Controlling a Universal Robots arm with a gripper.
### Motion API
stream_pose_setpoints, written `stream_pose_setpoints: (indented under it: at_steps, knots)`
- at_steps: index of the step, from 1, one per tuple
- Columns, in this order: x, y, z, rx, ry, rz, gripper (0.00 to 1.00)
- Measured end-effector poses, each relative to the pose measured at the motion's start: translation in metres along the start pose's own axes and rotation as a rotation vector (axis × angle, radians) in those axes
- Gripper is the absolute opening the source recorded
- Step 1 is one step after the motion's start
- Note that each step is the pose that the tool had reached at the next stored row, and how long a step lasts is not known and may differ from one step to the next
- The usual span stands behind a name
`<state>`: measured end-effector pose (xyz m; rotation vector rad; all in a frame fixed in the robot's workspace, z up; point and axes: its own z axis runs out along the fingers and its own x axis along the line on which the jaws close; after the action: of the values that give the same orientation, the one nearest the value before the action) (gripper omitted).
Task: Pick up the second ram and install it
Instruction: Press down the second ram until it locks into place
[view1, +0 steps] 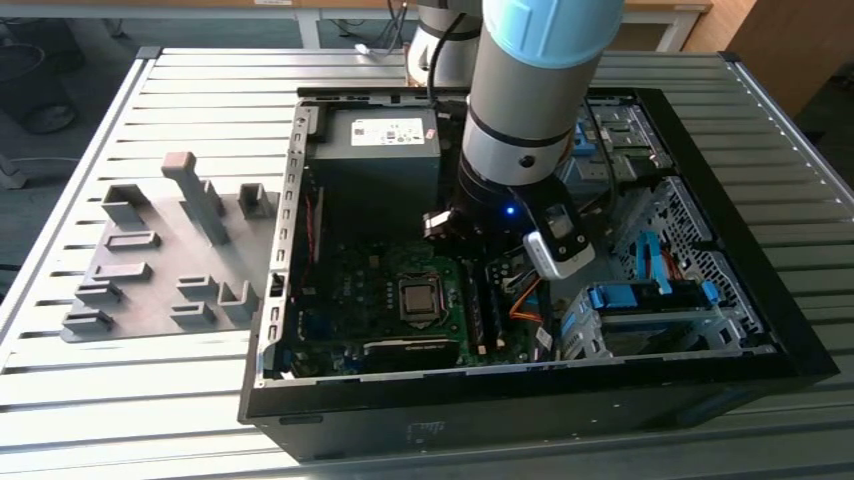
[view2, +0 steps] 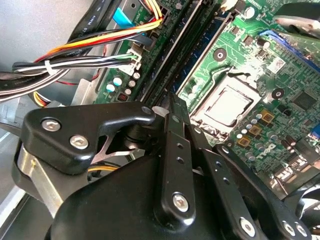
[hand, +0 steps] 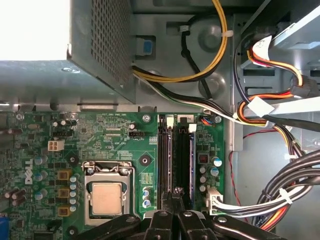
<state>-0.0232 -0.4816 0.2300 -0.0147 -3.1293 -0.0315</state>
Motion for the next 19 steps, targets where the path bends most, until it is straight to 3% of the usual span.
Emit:
stream_pose_setpoints:
  at_steps: [19]
  knots:
    - [-0.0001,-0.0003,0.0113,0.0004,0.0001,0.0,0.11]
